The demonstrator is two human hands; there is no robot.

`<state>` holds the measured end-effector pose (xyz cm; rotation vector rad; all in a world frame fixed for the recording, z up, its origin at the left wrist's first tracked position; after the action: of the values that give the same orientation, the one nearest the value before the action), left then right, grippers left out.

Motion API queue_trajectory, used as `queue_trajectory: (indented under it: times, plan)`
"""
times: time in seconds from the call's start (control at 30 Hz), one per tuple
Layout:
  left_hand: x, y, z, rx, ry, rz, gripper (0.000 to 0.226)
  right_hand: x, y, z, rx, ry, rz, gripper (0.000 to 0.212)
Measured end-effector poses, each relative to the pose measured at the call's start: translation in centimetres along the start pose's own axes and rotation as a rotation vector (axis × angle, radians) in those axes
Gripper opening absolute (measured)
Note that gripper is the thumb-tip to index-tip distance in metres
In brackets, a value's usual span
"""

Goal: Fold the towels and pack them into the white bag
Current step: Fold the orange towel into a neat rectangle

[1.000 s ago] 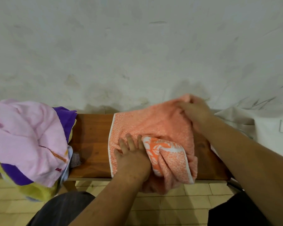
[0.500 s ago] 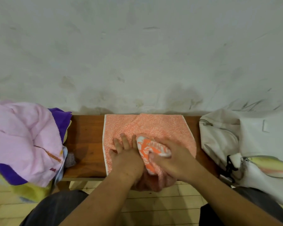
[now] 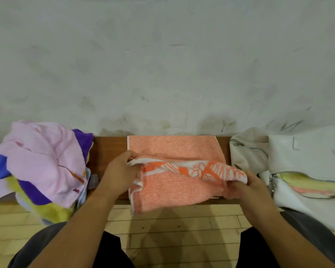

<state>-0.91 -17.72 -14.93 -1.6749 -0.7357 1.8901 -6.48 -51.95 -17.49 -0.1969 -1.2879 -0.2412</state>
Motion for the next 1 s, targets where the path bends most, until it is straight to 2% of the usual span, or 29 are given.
queue_trajectory:
  times: [0.1,0.23,0.37,0.43,0.5,0.67,0.77,0.83,0.9,1.0]
  plan:
    - [0.9,-1.2,1.3,-0.042,-0.063,0.054,0.007,-0.9,0.3,0.3,0.185,0.144,-0.169,0.017]
    - [0.7,-2.1,3.2,-0.030,-0.083,0.252,0.009,-1.6,0.3,0.9,0.319,0.113,0.095,0.036]
    - [0.4,-2.3,5.0,0.042,-0.163,0.509,0.019,-2.3,-0.5,0.9,0.236,0.096,0.012,0.036]
    - [0.4,-2.4,5.5,0.038,-0.196,0.651,0.023,-2.1,-0.9,0.7,0.160,0.106,-0.136,0.029]
    - [0.5,-2.5,5.9,0.027,-0.239,0.765,0.023,-1.9,-0.9,0.8,0.143,0.173,-0.291,0.033]
    - [1.0,-1.9,6.3,0.031,-0.263,0.803,0.023,-1.9,-1.2,1.3,0.187,0.292,-0.392,0.041]
    - [1.0,-1.4,6.5,0.048,-0.234,0.721,0.026,-2.4,-1.2,1.7,0.298,0.360,-0.302,0.043]
    - [0.9,-1.1,6.7,0.057,-0.210,0.651,0.023,-3.0,-1.4,2.0,0.352,0.368,-0.185,0.034]
    - [1.0,-1.0,6.6,0.042,-0.205,0.575,0.019,-3.2,-1.4,2.6,0.387,0.303,0.008,0.027]
    - [1.2,-0.9,6.6,0.046,-0.213,0.472,0.016,-2.7,-1.4,3.9,0.392,0.106,0.442,0.014]
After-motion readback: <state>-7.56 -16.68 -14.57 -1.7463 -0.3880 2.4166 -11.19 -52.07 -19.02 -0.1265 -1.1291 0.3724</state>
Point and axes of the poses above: each hand's wrist, its own z-axis away from the middle knuckle, its own y-axis out of the palm, x = y × z, the point moved 3 cm from there along -z, towards the middle knuckle, and after that the axes turned 2 degrees about -z, right-handed, at the moved point
